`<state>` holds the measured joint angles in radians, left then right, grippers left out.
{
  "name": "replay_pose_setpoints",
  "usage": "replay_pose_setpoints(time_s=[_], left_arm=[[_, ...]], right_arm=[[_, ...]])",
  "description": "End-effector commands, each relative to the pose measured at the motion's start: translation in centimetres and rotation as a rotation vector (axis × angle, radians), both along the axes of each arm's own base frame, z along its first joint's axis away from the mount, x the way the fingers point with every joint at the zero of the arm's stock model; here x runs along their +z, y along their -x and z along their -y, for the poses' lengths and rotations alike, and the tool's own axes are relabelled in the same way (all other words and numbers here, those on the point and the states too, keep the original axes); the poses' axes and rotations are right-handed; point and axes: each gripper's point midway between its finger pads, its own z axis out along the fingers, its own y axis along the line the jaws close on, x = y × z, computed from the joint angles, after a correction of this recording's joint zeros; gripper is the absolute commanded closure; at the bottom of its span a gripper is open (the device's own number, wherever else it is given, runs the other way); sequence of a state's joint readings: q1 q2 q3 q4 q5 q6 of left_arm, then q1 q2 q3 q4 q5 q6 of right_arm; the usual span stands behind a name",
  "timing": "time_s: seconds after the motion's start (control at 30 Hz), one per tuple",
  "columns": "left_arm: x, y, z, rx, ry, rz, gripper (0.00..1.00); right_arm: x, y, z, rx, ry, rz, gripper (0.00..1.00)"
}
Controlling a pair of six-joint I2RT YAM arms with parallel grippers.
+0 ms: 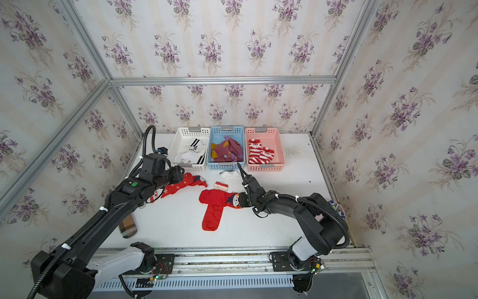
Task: Sort the socks into the basket by color
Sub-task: Pick up the sock at the center of the board.
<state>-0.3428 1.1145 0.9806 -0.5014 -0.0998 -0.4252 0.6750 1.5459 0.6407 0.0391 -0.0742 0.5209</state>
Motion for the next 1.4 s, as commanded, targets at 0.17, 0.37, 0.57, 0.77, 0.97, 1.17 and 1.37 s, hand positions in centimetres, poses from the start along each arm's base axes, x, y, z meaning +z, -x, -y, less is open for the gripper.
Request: replay_pose_setpoints(time_s=[0.17, 0.37, 0.57, 0.77, 0.97, 1.17, 1.37], left_arm=[[0.4, 0.1, -0.3, 0.006, -0.011, 0.010, 0.46], [0.3, 0.1, -0.2, 0.003, -0.011, 0.007, 0.46], [0.1, -0.1, -0.1, 0.001, -0.006, 0.006, 0.46], [0.0, -0.1, 0.1, -0.002, 0.002, 0.005, 0.46], [0.3, 0.2, -0.2, 0.000, -0.006, 0.008, 0.46], [0.4, 0.6, -0.3, 0.003, -0.004, 0.016, 0.46], [0.5, 0.7, -0.4, 0.006, 0.000, 0.019, 0.46]], right_arm=[[-0.2, -0.1, -0.7, -0.009, -0.035, -0.015, 0.74], [-0.5, 0.1, -0.6, -0.018, -0.035, -0.034, 0.73], [0.1, 0.8, -0.2, -0.020, -0.060, -0.026, 0.79], [0.8, 0.0, -1.1, -0.013, -0.086, -0.009, 0.98], [3.3, -1.4, -1.8, -0.009, -0.099, 0.052, 1.00], [8.1, -3.0, -2.0, -0.007, -0.111, 0.159, 1.00], [14.4, -4.9, -1.4, -0.025, -0.136, 0.295, 1.00]])
